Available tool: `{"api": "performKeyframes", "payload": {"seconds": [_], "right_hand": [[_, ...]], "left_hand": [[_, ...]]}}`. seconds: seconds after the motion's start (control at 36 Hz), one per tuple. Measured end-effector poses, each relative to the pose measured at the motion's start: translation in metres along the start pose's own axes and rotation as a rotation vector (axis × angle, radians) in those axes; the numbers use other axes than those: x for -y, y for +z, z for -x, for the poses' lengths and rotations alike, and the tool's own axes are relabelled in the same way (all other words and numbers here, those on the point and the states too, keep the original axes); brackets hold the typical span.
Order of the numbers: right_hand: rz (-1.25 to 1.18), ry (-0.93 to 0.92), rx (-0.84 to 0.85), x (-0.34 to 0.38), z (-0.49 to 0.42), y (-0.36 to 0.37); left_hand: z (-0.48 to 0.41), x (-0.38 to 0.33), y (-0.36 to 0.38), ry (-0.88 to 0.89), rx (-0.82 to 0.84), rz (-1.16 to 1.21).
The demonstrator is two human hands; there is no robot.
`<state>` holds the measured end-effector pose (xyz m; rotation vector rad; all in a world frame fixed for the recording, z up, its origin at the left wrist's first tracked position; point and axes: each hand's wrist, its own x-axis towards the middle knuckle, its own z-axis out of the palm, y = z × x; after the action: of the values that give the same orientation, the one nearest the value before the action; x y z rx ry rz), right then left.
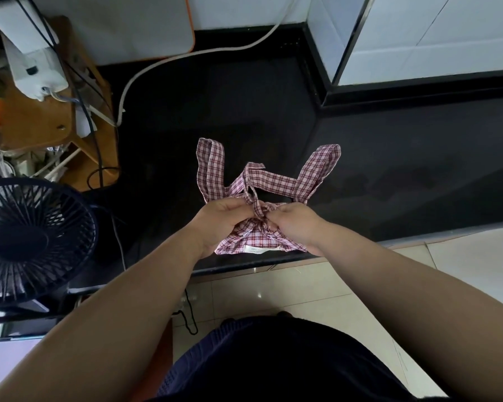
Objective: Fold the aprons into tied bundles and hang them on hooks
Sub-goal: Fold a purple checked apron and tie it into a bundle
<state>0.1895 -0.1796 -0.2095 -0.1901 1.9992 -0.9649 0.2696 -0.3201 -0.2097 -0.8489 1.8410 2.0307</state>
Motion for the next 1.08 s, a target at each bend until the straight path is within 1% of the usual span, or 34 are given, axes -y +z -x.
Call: {"api": "performKeyframes", "payload": {"seconds": [0.14,0.22,0.28,0.36,0.44,0.56,0.64,0.72,0.86,0.92,0.97,1.08], "right_hand": [[-0.171,0.037,0.154,-0.001,0.001,-0.008],[-0.242,0.061,0.166,-0.003,0.000,-0.012],[-0.339,0.073,0.194,-0.003,0.002,-0.013],[-0.461,0.070,0.227,-0.005,0.002,-0.016],[-0.475,0.075,0.190,-0.005,0.000,-0.014],[-0.391,0.070,0.133,-0.009,-0.005,-0.009],[-0.442,0.091,0.171,-0.007,-0.003,-0.010],[-0.441,0.121,0.231,-0.006,-0.001,-0.014],[-0.451,0.172,0.251,-0.002,-0.006,-0.014],[-0.427,0.144,0.232,-0.001,-0.007,-0.013],[-0.461,0.116,0.157,0.001,-0.007,-0.009],[-0.758,0.111,0.011,-0.006,-0.007,-0.007]], "left_hand": [[-0.001,0.002,0.002,0.006,-0.025,-0.008],[0.000,0.002,0.003,0.024,-0.031,0.000],[0.000,0.003,0.003,0.029,-0.016,-0.008],[-0.001,0.003,0.003,0.001,-0.011,0.044],[-0.001,0.005,0.003,0.002,-0.034,0.038],[-0.002,0.006,0.002,-0.012,-0.036,0.053],[-0.001,0.006,0.002,-0.011,-0.033,0.023],[0.000,0.005,0.003,-0.014,-0.033,0.003],[0.000,0.004,0.000,-0.026,-0.001,-0.033],[0.000,0.005,0.000,-0.026,0.013,-0.069],[0.000,0.005,0.001,-0.026,0.000,-0.066],[0.000,0.006,0.001,-0.024,-0.053,0.061]]}}
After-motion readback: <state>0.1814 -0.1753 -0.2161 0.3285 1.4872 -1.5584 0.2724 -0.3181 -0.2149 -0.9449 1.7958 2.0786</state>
